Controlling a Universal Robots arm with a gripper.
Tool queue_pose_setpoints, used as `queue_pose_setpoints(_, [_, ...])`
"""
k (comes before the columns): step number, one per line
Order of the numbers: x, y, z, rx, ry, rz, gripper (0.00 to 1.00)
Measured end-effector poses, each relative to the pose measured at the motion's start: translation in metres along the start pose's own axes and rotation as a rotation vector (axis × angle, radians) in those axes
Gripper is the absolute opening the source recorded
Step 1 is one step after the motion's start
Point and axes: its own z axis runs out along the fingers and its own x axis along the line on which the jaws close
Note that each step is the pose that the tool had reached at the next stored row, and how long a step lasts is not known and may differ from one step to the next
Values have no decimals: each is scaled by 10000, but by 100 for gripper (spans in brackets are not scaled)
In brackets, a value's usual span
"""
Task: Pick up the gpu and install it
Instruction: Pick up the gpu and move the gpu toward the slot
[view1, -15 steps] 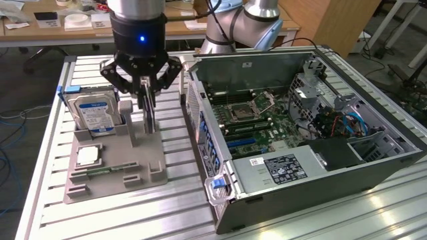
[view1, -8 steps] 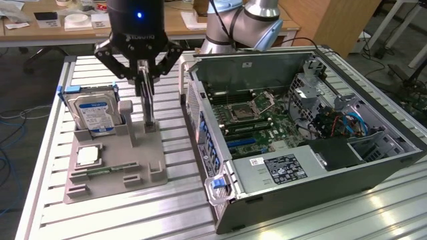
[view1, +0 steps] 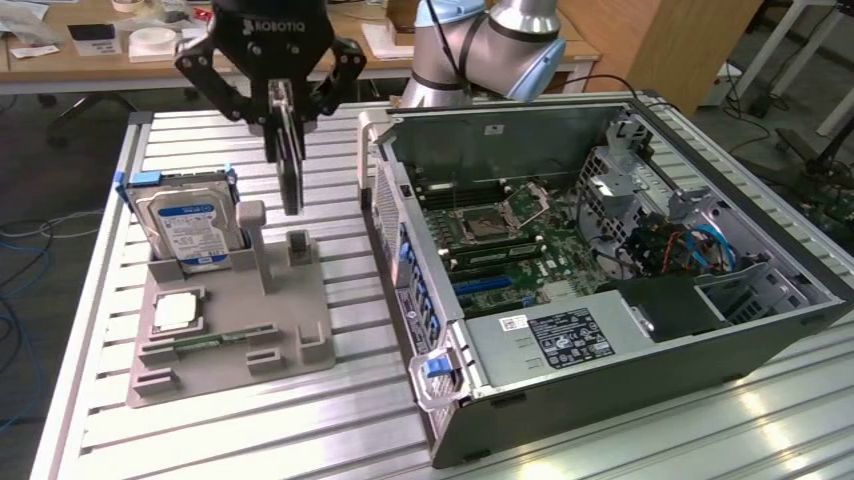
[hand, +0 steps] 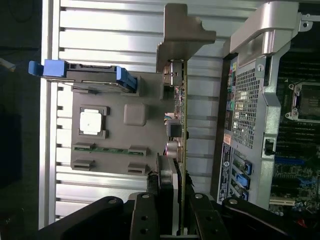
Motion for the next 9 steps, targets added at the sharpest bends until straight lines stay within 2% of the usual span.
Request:
queue_pose_setpoints(6, [10, -1, -266, 1, 1, -4, 28])
queue_pose_setpoints(9, [11, 0, -299, -19, -2, -4, 28])
